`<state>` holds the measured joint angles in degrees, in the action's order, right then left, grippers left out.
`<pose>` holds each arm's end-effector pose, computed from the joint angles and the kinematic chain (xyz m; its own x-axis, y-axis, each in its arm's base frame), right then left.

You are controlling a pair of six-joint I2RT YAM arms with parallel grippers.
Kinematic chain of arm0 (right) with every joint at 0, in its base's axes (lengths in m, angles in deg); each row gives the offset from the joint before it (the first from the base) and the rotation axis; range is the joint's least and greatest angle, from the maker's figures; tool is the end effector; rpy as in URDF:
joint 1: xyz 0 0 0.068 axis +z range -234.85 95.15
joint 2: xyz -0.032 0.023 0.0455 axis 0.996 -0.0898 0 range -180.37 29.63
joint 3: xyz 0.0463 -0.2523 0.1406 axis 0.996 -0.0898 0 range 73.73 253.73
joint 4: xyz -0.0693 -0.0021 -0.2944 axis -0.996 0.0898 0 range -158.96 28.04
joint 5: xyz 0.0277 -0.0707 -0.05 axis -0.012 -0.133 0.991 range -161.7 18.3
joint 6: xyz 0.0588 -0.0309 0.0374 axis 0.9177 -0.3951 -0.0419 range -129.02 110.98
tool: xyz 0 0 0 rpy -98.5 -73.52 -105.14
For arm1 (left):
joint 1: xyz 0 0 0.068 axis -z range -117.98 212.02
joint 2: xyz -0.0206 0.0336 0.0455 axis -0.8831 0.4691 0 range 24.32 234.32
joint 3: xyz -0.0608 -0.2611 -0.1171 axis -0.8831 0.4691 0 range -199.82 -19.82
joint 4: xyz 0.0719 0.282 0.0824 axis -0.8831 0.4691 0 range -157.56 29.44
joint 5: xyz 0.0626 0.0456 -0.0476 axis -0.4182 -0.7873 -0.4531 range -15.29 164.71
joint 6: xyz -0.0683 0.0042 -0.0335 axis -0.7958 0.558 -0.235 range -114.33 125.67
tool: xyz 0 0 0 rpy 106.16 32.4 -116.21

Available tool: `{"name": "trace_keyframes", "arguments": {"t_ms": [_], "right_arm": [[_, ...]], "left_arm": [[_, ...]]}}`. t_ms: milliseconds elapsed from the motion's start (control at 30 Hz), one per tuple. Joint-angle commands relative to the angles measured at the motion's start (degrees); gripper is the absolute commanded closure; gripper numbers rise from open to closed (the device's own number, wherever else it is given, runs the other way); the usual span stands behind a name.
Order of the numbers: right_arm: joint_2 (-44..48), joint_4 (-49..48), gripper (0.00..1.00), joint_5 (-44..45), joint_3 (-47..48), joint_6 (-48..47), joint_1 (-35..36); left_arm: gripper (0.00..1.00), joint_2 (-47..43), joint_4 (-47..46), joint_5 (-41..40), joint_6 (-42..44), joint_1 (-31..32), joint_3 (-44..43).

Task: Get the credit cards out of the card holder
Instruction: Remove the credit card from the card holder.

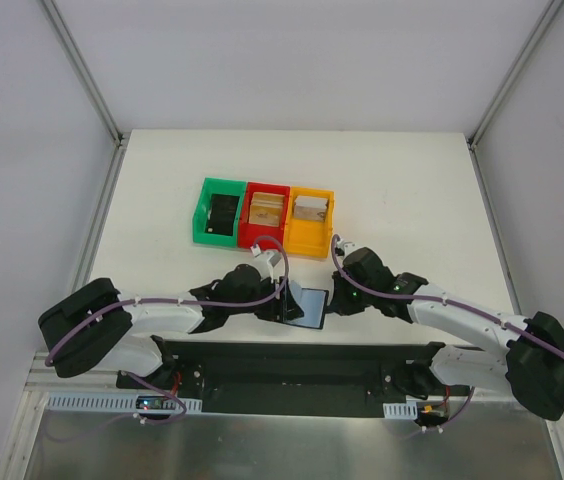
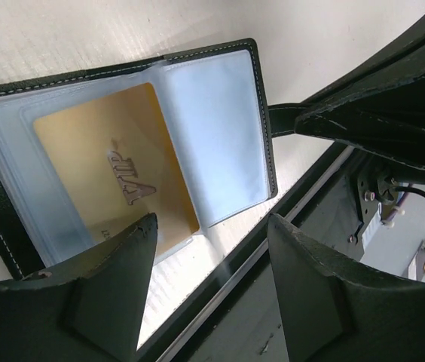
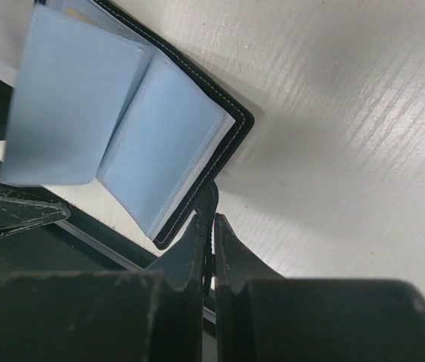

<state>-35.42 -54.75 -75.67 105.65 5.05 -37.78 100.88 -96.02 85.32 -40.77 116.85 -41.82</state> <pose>0.1794 0.1994 0.1621 -0.6712 -0.3655 -0.6449 -0.6177 0.7567 0.2141 0.1594 -0.2467 0.1295 -0.8258 -0.0646 -0.5602 0.4357 0.5577 -0.7066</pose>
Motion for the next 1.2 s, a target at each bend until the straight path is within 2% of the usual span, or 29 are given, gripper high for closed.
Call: {"name": "trace_keyframes", "arguments": {"t_ms": [0, 467, 867, 1033, 1167], "right_arm": [[0.7, 0.0, 1.00, -0.5, 1.3, -0.4, 0.2], [1.7, -0.2, 0.98, -0.3, 0.3, 0.3, 0.3], [5.8, 3.6, 0.71, 3.0, -0.1, 0.6, 0.0], [10.1, 7.0, 0.64, 5.6, -0.1, 0.1, -1.3], [11.5, 4.9, 0.63, 0.8, 0.2, 0.6, -1.3]], "left_arm": [[0.41, -1.2, -2.7, 1.1, 1.5, 0.7, -1.4], [0.40, -0.6, -4.1, 3.6, 2.5, 1.7, -5.0], [0.41, 5.4, -5.0, 6.5, 3.3, 4.1, -10.5], [0.40, -2.1, -3.4, 2.2, 4.4, 4.0, -8.0], [0.40, -11.3, 1.0, -2.3, 4.4, 2.6, -4.3]]}}
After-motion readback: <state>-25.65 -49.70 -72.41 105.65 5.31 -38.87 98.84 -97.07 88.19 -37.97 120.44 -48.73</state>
